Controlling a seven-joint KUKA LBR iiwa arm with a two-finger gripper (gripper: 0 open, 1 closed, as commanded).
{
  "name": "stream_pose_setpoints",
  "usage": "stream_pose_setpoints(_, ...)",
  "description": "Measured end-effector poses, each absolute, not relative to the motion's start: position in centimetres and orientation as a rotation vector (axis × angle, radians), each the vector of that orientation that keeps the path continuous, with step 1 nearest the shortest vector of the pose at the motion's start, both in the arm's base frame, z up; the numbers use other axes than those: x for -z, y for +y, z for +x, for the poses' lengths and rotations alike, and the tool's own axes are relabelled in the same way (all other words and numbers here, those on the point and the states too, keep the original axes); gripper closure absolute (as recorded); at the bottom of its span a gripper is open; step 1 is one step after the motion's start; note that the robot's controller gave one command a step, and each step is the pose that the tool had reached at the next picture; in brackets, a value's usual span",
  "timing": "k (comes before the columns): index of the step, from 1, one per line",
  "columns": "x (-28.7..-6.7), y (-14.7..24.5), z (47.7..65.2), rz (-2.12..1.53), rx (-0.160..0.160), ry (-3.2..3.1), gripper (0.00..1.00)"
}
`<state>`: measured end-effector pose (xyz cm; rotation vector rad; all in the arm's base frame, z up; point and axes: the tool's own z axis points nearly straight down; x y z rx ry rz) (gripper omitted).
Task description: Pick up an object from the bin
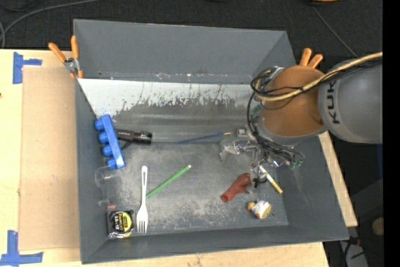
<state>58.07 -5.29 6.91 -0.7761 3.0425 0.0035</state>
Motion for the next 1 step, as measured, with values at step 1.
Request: stream_pose_setpoints(1, -7.08, -5.85, 57.68, -0.950, -0.005, 2.991, 1.00)
